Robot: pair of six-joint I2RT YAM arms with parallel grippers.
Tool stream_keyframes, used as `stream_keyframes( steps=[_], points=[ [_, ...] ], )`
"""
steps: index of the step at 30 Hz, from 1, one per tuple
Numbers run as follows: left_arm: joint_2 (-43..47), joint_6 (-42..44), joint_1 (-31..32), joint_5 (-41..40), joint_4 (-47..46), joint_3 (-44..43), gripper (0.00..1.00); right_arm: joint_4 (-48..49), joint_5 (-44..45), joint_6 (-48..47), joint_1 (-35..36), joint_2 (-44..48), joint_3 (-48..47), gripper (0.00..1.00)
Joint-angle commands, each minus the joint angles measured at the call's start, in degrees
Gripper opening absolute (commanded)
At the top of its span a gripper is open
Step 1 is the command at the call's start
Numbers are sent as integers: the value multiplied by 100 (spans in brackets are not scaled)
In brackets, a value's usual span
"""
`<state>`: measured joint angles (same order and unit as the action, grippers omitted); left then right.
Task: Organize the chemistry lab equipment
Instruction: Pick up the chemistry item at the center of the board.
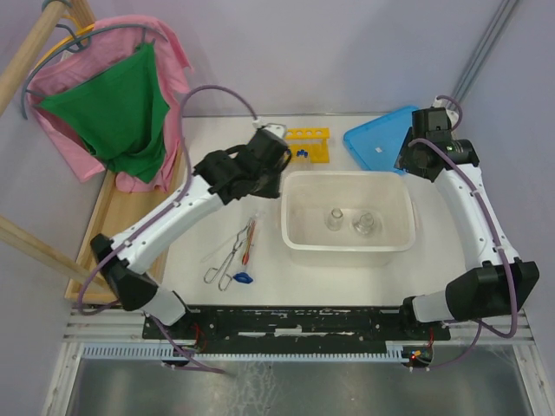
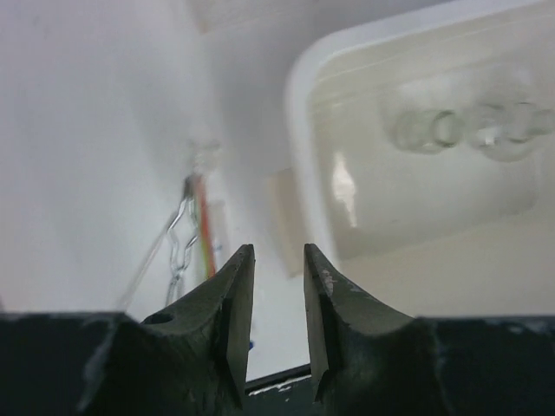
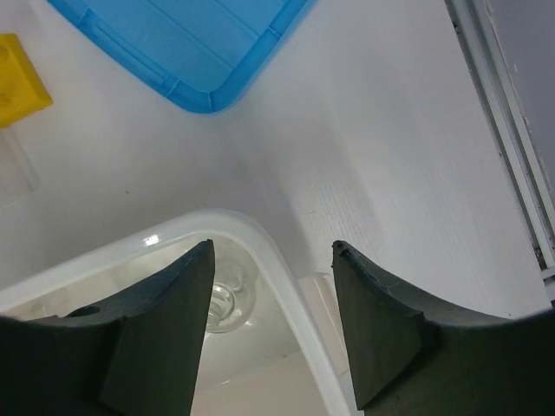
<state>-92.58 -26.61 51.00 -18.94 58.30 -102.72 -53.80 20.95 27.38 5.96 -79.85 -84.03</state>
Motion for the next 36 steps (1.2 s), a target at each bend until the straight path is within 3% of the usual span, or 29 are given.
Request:
stream_keyframes(
  steps=[1, 9, 15, 22, 36],
  points=[
    [1089, -591, -768, 230, -294, 1563, 36, 122, -171, 20, 11, -142, -450, 65],
    [1958, -727, -899, 904, -761, 3726, 34, 188, -913, -401, 169, -452, -859, 65],
    [1764, -783, -958, 1177, -1396, 4661, 34, 217, -1007, -482, 230, -399, -961, 65],
    [1358, -675, -961, 1714, -1985, 5068, 34, 203, -852, -504, 230, -221, -782, 65],
    [941, -448, -961, 1787, -1861, 5195, 35, 216, -768, -502, 231, -111, -641, 65]
  ],
)
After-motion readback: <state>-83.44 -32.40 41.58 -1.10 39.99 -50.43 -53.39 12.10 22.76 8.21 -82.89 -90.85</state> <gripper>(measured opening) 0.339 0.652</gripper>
